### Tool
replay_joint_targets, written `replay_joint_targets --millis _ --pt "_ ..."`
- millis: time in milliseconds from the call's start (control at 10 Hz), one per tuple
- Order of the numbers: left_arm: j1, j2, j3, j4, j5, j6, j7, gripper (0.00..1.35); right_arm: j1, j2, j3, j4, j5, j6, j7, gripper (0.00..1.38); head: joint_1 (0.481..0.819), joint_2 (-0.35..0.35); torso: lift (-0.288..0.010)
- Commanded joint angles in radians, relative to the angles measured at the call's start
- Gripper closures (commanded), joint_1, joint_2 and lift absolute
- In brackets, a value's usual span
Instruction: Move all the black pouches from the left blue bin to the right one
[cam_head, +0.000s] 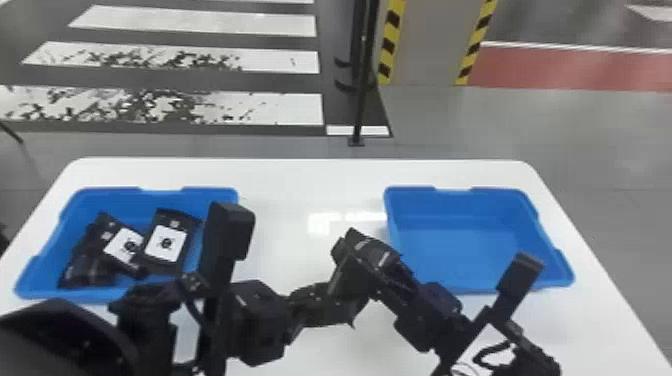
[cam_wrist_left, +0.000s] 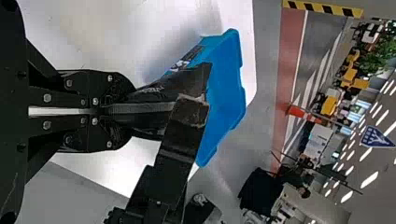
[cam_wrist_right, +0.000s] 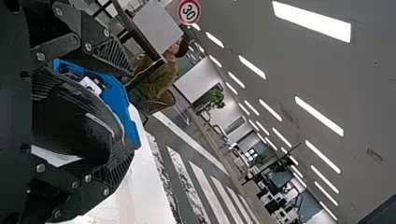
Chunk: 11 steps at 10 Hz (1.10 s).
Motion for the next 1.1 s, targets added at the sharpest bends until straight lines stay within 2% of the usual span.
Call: replay_joint_targets --millis 0,200,300,400,500,600,800,1000 --pt "-0.003 0.0 0.0 0.001 0.002 -0.003 0.0 1.21 0.001 0.002 0.001 0.002 -0.008 0.009 0.001 1.22 0.695 -0.092 -0.14" --pt "0.0 0.0 0.0 0.001 0.008 -0.011 0.001 1.21 0.001 0.002 -0.001 0.0 -0.006 -0.021 0.001 1.28 0.695 -0.092 -0.14" --pt "0.002 0.0 0.0 0.001 0.02 -0.013 0.004 1.14 0.001 0.002 -0.001 0.0 -0.008 -0.021 0.001 1.28 0.695 -0.094 -0.14" --pt "0.009 0.0 0.01 0.008 0.038 -0.011 0.011 0.73 0.001 0.002 -0.001 0.0 -0.01 -0.026 0.0 1.28 0.695 -0.097 -0.14" --pt "0.017 -0.001 0.02 0.01 0.042 -0.011 0.011 0.23 -0.008 0.002 -0.017 0.002 -0.008 -0.026 0.0 1.28 0.695 -0.099 -0.14" --pt "0.032 -0.001 0.032 0.01 0.044 -0.011 0.011 0.05 -0.03 0.0 -0.045 0.015 0.0 -0.028 0.0 1.28 0.695 -0.103 -0.14" --pt "0.051 -0.006 0.055 0.006 0.044 -0.015 0.011 0.18 -0.092 -0.018 -0.133 0.066 0.062 -0.028 -0.003 1.28 0.695 -0.122 -0.14" --pt "0.068 -0.008 0.079 -0.002 0.052 -0.018 0.011 0.18 -0.178 -0.046 -0.223 0.159 0.132 -0.028 -0.006 1.28 0.695 -0.181 -0.14"
